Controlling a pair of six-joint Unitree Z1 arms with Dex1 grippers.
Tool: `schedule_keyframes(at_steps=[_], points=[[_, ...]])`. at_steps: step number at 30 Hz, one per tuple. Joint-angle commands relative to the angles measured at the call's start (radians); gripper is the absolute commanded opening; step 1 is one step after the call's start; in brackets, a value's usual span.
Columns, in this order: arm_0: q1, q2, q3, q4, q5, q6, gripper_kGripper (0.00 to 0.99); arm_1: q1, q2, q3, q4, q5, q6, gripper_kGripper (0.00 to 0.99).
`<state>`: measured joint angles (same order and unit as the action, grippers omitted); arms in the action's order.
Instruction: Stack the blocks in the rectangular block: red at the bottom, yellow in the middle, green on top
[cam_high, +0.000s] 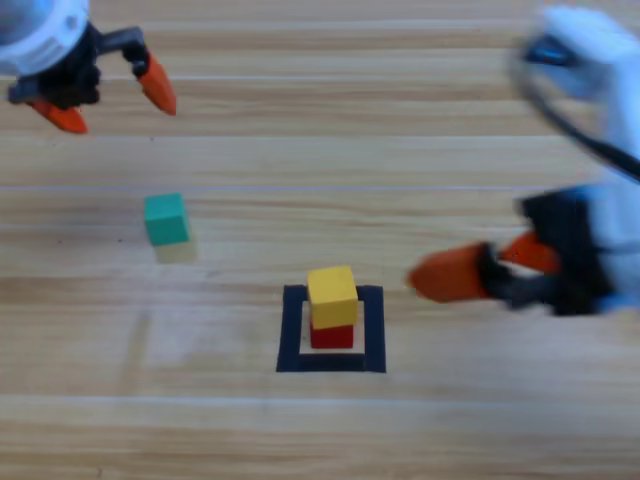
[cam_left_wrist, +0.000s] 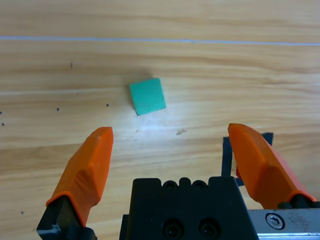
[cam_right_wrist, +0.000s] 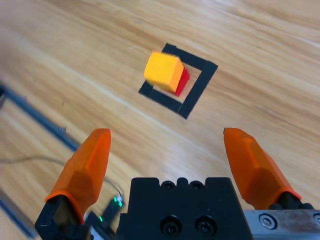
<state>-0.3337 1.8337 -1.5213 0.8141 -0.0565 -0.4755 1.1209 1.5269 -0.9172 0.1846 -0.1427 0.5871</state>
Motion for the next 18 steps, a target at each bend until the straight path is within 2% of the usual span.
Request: schedule_keyframes(at_steps=[1, 4, 7, 12, 18], points=[[0.01, 0.197, -0.111, 0.085, 0.027, -0.052, 0.989, -0.009, -0.315, 0.161, -0.083, 0.043, -0.104, 0.99], [-0.008, 0.274, -0.178, 0.14, 0.043, -0.078, 0.989, -0.01, -0.284, 0.162, -0.082, 0.06, -0.139, 0.99], [-0.021, 0.302, -0.181, 0.143, 0.052, -0.098, 0.989, -0.01, -0.218, 0.15, -0.079, 0.077, -0.17, 0.989], [-0.053, 0.341, -0.184, 0.151, 0.067, -0.132, 0.99, -0.01, -0.129, 0.058, 0.024, 0.08, -0.224, 0.963], [-0.096, 0.38, -0.181, 0.151, 0.075, -0.167, 0.989, -0.01, -0.113, 0.055, 0.041, 0.083, -0.26, 0.946]])
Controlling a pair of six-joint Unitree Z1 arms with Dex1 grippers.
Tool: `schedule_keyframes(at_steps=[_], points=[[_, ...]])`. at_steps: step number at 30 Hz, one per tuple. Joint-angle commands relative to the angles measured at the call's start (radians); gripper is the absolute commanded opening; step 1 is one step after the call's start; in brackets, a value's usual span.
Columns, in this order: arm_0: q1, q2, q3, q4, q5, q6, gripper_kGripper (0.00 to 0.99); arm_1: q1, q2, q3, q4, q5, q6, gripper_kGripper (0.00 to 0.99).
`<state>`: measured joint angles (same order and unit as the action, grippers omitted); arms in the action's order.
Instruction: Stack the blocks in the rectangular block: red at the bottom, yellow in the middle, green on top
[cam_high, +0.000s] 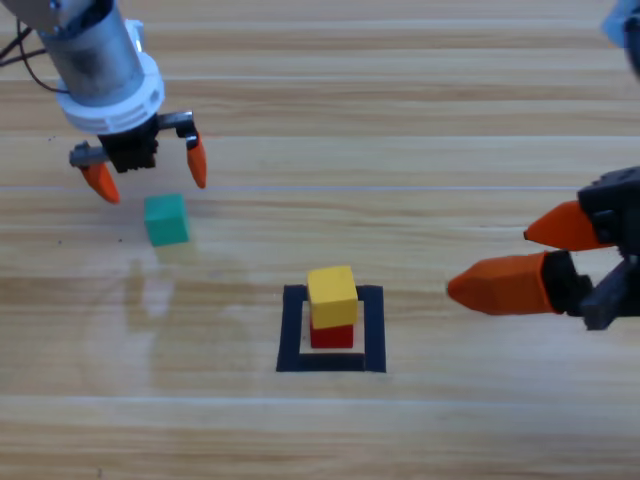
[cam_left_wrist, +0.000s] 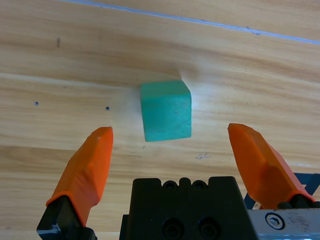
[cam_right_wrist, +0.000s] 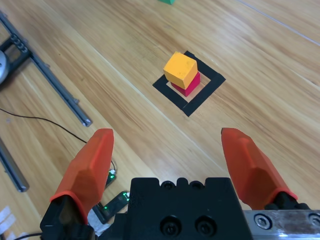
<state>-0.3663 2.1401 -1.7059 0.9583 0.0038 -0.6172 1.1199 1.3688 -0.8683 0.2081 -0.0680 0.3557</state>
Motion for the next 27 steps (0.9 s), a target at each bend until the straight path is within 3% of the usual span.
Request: schedule_keyframes(at_steps=[1, 17, 27], points=[[-0.071, 0.076, 0.005, 0.007, 0.018, -0.032, 0.989, -0.009, 0.046, 0.012, 0.017, 0.007, -0.035, 0.948], [-0.091, 0.164, -0.017, 0.003, 0.062, -0.092, 0.976, -0.009, 0.046, 0.034, 0.017, -0.01, -0.072, 0.948], [-0.08, 0.172, -0.032, 0.0, 0.055, -0.11, 0.96, -0.009, 0.059, 0.029, 0.017, -0.01, -0.072, 0.948]])
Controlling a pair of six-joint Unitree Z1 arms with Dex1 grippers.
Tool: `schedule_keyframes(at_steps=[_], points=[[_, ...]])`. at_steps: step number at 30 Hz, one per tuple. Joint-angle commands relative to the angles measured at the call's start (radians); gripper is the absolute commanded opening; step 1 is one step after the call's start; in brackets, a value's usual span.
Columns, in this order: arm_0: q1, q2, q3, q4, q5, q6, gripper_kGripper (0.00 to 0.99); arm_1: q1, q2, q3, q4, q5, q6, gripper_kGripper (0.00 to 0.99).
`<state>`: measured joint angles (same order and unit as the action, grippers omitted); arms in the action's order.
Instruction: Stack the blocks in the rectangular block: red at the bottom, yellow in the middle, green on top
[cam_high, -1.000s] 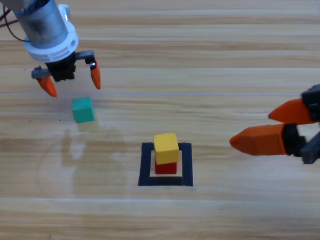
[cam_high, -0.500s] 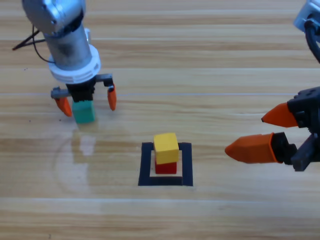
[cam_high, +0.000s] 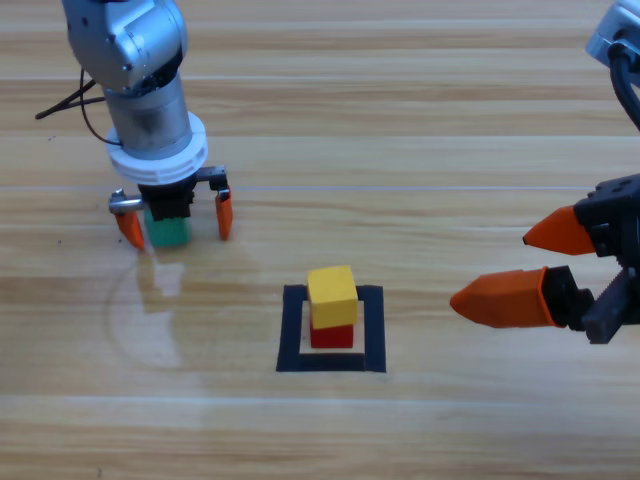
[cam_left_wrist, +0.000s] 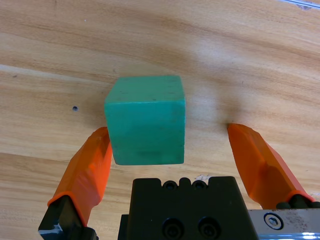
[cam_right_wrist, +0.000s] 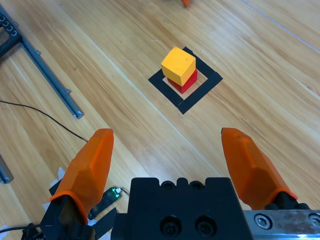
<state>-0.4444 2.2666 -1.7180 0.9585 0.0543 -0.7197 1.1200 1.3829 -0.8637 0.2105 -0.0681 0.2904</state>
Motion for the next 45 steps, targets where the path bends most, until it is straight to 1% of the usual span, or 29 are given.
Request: schedule_keyframes(at_steps=[1, 5, 6, 9, 19, 21, 23, 24, 25, 26, 28, 29, 30, 32, 35, 39, 44, 45], points=[[0.0, 0.042, -0.022, 0.0, -0.001, -0.007, 0.954, -0.009, 0.048, 0.025, 0.015, -0.01, -0.007, 0.948], [0.012, 0.037, -0.026, -0.001, -0.016, 0.002, 0.877, -0.009, 0.051, 0.023, 0.015, -0.009, -0.007, 0.948], [0.015, 0.037, -0.028, -0.003, -0.021, 0.003, 0.876, -0.009, 0.051, 0.023, 0.015, -0.009, -0.007, 0.948], [0.023, 0.037, -0.026, -0.003, -0.028, 0.013, 0.822, -0.009, 0.051, 0.023, 0.015, -0.007, -0.007, 0.948], [0.036, 0.042, 0.015, -0.041, -0.031, 0.025, 0.818, -0.009, 0.062, 0.021, 0.012, -0.003, -0.007, 0.948], [0.044, 0.042, 0.02, -0.046, -0.031, 0.029, 0.762, -0.009, 0.062, 0.021, 0.012, -0.001, -0.007, 0.948], [0.05, 0.044, 0.028, -0.055, -0.033, 0.036, 0.761, -0.009, 0.062, 0.023, 0.012, 0.001, -0.007, 0.948], [0.05, 0.044, 0.028, -0.055, -0.033, 0.039, 0.724, -0.009, 0.062, 0.023, 0.012, 0.001, -0.007, 0.948], [0.052, 0.044, 0.029, -0.055, -0.033, 0.045, 0.652, -0.009, 0.061, 0.023, 0.012, 0.002, -0.007, 0.948], [0.052, 0.039, 0.032, -0.053, -0.033, 0.048, 0.531, -0.009, 0.061, 0.023, 0.012, 0.002, -0.007, 0.948], [0.062, 0.019, 0.051, -0.046, -0.021, 0.048, 0.218, -0.009, 0.061, 0.023, 0.012, 0.004, -0.007, 0.948], [0.072, -0.001, 0.066, -0.04, -0.008, 0.051, 0.083, -0.009, 0.062, 0.023, 0.012, 0.004, -0.007, 0.948], [0.084, -0.027, 0.083, -0.037, -0.001, 0.06, 0.0, -0.009, 0.062, 0.023, 0.012, 0.002, -0.007, 0.948], [0.098, -0.064, 0.095, -0.041, 0.004, 0.08, 0.0, -0.009, 0.062, 0.023, 0.012, 0.002, -0.005, 0.946], [0.095, -0.059, 0.047, 0.002, 0.009, 0.086, 0.0, -0.009, 0.062, 0.025, 0.013, 0.001, -0.007, 0.948], [0.09, -0.062, -0.022, 0.057, 0.01, 0.14, 0.0, -0.009, 0.062, 0.026, 0.015, 0.001, -0.005, 0.946], [0.033, -0.117, -0.172, 0.204, 0.01, 0.263, 0.0, -0.009, 0.064, 0.026, 0.016, -0.001, -0.005, 0.948], [0.012, -0.14, -0.184, 0.216, 0.013, 0.286, 0.0, -0.009, 0.064, 0.028, 0.016, -0.001, -0.005, 0.948]])
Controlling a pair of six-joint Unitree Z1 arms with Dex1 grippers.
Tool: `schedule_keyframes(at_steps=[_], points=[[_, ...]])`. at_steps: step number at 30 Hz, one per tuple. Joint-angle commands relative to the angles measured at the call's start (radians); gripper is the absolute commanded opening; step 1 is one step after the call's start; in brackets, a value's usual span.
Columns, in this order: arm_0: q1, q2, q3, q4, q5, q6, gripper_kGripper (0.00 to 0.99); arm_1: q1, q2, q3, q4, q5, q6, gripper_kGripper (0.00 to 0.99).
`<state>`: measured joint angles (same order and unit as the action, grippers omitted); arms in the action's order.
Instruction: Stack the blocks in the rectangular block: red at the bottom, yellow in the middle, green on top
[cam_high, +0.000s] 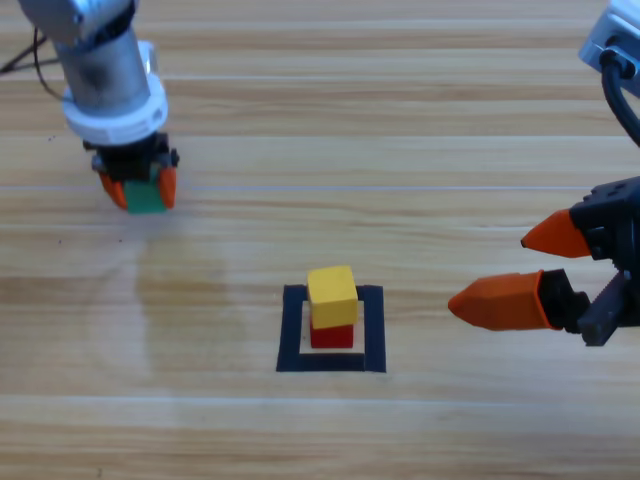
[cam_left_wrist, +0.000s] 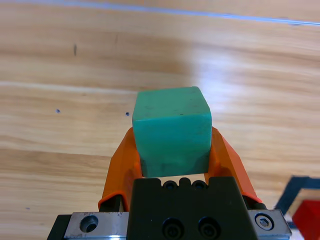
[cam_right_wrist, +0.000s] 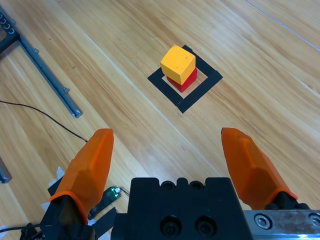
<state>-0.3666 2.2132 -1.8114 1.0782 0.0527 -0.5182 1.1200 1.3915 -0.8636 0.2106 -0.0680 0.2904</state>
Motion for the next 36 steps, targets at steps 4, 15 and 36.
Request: schedule_keyframes(at_steps=[4, 15, 36], points=[[-0.157, -0.182, -0.082, 0.12, 0.009, 0.127, 0.0, -0.009, 0.054, 0.028, 0.02, -0.003, -0.007, 0.948], [-0.471, -0.236, -0.083, 0.121, -0.036, 0.141, 0.0, -0.009, 0.044, 0.021, 0.044, -0.004, -0.005, 0.948], [-0.574, -0.059, -0.238, 0.247, 0.016, -0.456, 0.0, -0.009, 0.044, 0.032, 0.046, -0.003, -0.014, 0.948]])
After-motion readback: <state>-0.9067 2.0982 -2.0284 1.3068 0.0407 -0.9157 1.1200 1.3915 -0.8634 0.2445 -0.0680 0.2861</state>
